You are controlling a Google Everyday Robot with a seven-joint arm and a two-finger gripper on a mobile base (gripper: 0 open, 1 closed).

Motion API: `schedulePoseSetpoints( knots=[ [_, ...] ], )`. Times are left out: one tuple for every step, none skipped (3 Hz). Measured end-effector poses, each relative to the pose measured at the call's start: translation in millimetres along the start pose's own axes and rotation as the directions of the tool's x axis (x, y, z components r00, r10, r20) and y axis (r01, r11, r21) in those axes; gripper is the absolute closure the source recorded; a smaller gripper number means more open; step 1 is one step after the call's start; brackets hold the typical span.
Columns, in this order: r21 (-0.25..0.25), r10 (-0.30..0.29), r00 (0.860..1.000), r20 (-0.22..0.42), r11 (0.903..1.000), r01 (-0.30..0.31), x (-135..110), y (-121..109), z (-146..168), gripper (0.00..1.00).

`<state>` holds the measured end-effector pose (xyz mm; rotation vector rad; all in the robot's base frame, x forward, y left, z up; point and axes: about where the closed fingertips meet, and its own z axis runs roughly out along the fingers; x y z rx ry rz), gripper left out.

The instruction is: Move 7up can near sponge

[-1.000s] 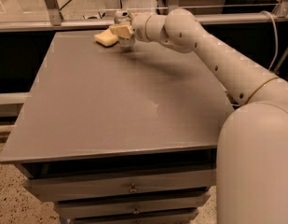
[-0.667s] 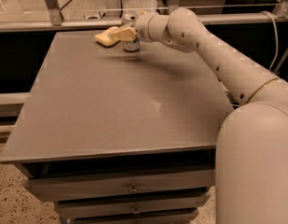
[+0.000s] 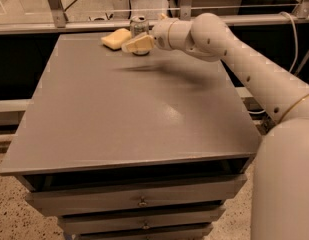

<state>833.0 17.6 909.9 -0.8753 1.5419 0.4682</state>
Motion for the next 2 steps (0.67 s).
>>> schedulePoseSetpoints(
  knots=[
    [-0.050, -0.043, 0.999, 0.018, 0.9978, 0.044, -14, 15, -46, 0.00],
    [-0.107, -0.107, 0.993, 0.054, 0.9879, 0.113, -41, 37, -121, 0.00]
  ],
)
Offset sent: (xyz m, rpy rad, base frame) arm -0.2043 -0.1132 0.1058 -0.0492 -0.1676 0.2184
